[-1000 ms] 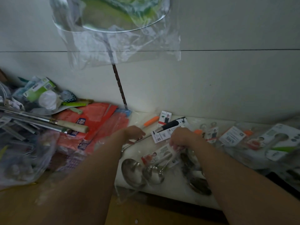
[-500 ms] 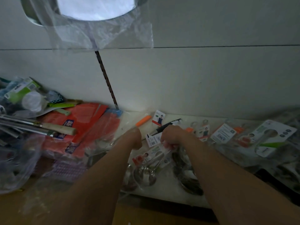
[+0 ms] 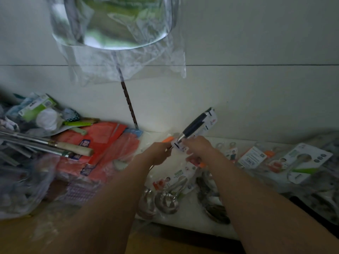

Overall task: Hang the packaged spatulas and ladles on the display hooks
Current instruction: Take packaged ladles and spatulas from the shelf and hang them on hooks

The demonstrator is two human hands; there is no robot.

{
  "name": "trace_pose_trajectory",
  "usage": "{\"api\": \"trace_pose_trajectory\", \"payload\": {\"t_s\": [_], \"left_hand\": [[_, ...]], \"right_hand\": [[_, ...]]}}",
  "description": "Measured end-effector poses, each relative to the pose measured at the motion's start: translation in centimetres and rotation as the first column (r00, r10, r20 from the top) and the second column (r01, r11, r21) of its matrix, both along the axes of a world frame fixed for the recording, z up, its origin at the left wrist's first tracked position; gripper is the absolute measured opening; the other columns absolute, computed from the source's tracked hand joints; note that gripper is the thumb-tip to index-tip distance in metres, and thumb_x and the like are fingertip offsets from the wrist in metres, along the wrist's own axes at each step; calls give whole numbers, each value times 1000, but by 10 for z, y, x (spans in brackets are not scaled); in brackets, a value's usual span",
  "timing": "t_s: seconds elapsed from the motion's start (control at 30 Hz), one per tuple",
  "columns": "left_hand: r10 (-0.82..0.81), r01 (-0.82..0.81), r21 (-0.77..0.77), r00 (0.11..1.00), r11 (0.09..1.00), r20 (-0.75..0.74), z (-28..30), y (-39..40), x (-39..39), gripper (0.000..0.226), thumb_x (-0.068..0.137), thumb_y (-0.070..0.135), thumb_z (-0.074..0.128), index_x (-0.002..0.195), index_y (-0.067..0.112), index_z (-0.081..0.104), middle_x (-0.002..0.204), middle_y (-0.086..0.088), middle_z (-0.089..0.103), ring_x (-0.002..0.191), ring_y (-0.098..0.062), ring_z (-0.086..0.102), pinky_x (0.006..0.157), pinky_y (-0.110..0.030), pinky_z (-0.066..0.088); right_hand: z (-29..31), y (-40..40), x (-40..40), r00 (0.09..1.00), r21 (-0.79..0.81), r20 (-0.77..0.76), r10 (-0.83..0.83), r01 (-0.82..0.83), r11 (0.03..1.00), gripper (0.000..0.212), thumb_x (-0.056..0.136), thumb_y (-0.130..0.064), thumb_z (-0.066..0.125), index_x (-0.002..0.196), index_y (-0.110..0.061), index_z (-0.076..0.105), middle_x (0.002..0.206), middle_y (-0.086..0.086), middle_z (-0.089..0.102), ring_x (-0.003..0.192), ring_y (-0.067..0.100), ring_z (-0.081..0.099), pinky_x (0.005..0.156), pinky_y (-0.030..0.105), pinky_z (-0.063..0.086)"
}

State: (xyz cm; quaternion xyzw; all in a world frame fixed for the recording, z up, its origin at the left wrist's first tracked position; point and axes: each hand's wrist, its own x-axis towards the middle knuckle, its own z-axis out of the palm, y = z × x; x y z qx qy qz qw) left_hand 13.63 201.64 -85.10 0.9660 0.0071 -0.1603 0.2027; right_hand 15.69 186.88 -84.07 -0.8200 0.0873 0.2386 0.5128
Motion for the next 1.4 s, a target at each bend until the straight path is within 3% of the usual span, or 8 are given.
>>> {"api": "trace_pose_trajectory", "payload": {"t_s": [0.2, 0.4, 0.57, 0.77, 0.97, 1.07, 1.27, 1.4], "left_hand": [[-48, 48, -1, 994, 999, 100, 23, -11, -7, 26, 98, 11, 41, 119, 8, 55, 113, -21, 58, 90, -26, 52, 74, -28, 36], [-79, 79, 10, 966, 997, 248, 63, -28, -10, 23, 97, 16, 44, 112, 11, 61, 104, -16, 59, 95, -26, 54, 74, -26, 34], [-69, 108, -262, 986, 959, 153, 86, -48, -21, 11, 91, 5, 51, 92, 10, 61, 84, -11, 57, 60, -14, 52, 61, -22, 47], [-60, 112, -471, 991, 875, 123, 103, -75, -21, 6, 87, 0, 57, 84, 2, 62, 68, -7, 63, 48, -4, 62, 52, -14, 51], [-1, 2, -547, 1000, 837, 3, 112, -75, -26, 14, 88, 4, 59, 74, 4, 60, 75, -11, 65, 59, -13, 65, 63, -21, 56], [-24, -2, -465, 999, 885, -49, 112, -65, -29, 8, 88, 8, 61, 86, 2, 64, 86, -13, 65, 72, -19, 63, 78, -29, 55], [68, 37, -533, 982, 845, 175, 126, -57, -34, 9, 84, 7, 62, 92, 9, 58, 94, -9, 62, 89, -20, 59, 78, -30, 50], [4, 112, -557, 979, 823, 202, 129, -67, -32, 40, 86, 10, 61, 125, 9, 50, 112, -14, 63, 99, -25, 61, 80, -29, 47]], "right_hand": [[31, -22, -3, 986, 126, 130, -103, 86, 988, 37, 93, -32, 55, 118, -7, 47, 94, 7, 55, 89, 32, 67, 73, 39, 57], [66, -47, -17, 959, 267, 98, -266, 232, 935, 50, 93, -32, 56, 130, -3, 41, 88, 5, 52, 62, 20, 63, 50, 27, 50], [103, -57, -24, 908, 384, 214, -359, 260, 886, 39, 91, -31, 59, 118, -4, 52, 105, 15, 68, 54, 15, 65, 43, 22, 48], [144, -57, -42, 849, 253, 456, -269, 166, 953, 25, 91, -31, 58, 104, -11, 51, 90, 11, 66, 51, 13, 60, 47, 19, 49], [148, -58, -56, 841, 107, 527, -123, 78, 991, 25, 90, -27, 60, 108, -11, 53, 86, 8, 65, 53, 13, 60, 42, 14, 45], [146, -55, -59, 859, 47, 510, -51, 31, 998, 21, 89, -25, 61, 105, -13, 54, 87, 8, 65, 54, 12, 61, 46, 16, 46], [144, -55, -52, 890, -18, 456, 10, -2, 1000, 21, 88, -17, 62, 105, -15, 50, 92, 8, 65, 61, 14, 64, 49, 21, 48], [139, -60, -46, 923, -15, 384, 9, -3, 1000, 34, 85, -4, 59, 118, -9, 50, 101, 13, 66, 70, 19, 66, 53, 24, 50]]}}
